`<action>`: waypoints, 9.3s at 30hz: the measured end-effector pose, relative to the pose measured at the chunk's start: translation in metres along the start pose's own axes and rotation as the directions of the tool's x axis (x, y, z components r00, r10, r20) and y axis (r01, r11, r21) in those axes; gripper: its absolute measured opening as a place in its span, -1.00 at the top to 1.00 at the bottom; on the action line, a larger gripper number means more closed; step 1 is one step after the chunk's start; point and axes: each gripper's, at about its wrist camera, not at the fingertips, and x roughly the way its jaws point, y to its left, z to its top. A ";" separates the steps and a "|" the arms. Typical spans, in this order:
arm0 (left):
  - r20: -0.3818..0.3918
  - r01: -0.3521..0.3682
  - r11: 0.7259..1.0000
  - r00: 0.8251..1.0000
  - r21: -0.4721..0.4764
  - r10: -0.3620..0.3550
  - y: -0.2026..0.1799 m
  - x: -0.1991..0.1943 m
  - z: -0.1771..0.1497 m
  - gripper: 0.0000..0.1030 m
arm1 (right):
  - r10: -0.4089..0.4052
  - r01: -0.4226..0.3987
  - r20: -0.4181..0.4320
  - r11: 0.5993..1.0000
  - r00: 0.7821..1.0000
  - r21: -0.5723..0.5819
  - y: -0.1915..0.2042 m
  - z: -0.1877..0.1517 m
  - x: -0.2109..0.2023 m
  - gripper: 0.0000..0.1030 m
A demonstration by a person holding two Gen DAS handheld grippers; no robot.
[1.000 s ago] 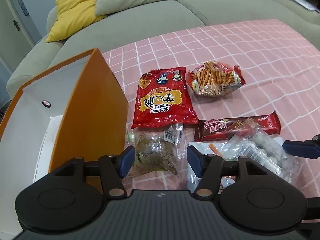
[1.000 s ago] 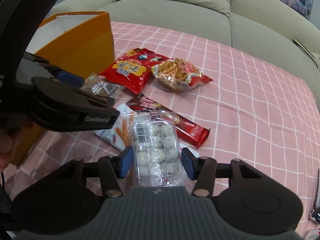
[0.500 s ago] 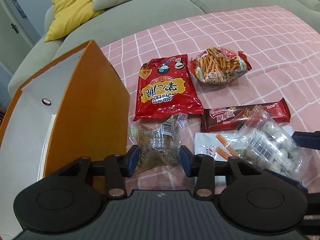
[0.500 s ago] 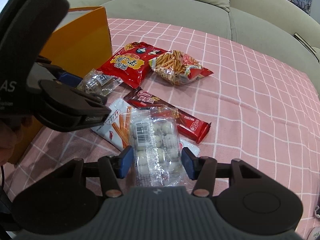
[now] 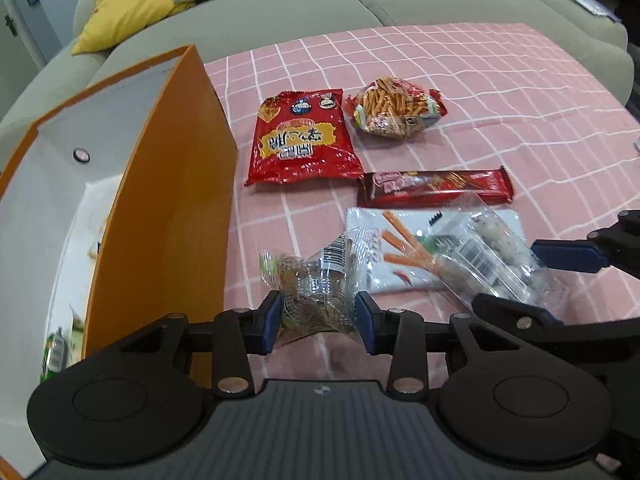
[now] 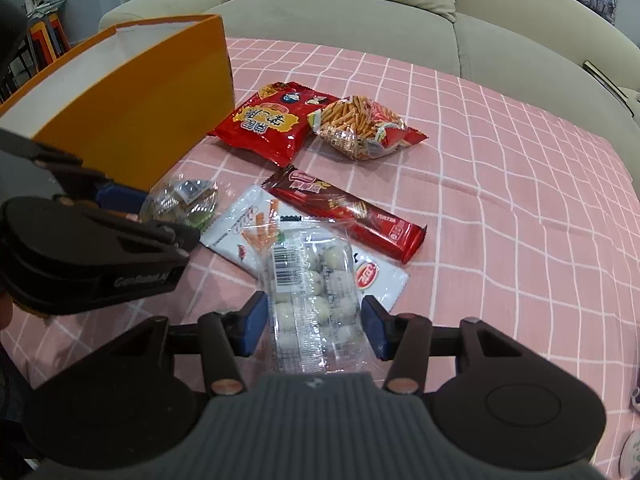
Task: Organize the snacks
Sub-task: 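Close the left tool on the brown-snack bag while the right tool grasps the white-ball pack, then lift both packs and carry them over the open box, then lower both packs into the box and open both tools, then withdraw both tools from the box back over the remaining snacks, then reach the left tool to the white stick-snack packet while the right tool reaches the red chocolate bar, then grasp the white packet with the left tool while the right tool grasps the red chocolate bar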
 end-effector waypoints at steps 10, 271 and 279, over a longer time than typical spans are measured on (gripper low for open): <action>0.053 0.096 0.992 0.994 -0.081 -0.092 0.009 -0.041 -0.007 0.15 | 0.011 -0.014 0.045 0.998 0.999 0.055 0.005 -0.004 -0.029 0.06; -0.204 0.153 0.952 0.956 -0.264 -0.210 0.002 0.033 0.008 -0.68 | 0.036 -0.037 -0.002 0.994 0.999 -0.100 -0.007 -0.008 0.015 0.25; -0.224 0.040 0.956 0.969 -0.292 -0.109 -0.012 0.042 0.013 -0.69 | 0.041 -0.037 0.020 0.985 0.999 -0.169 -0.005 -0.001 0.026 0.24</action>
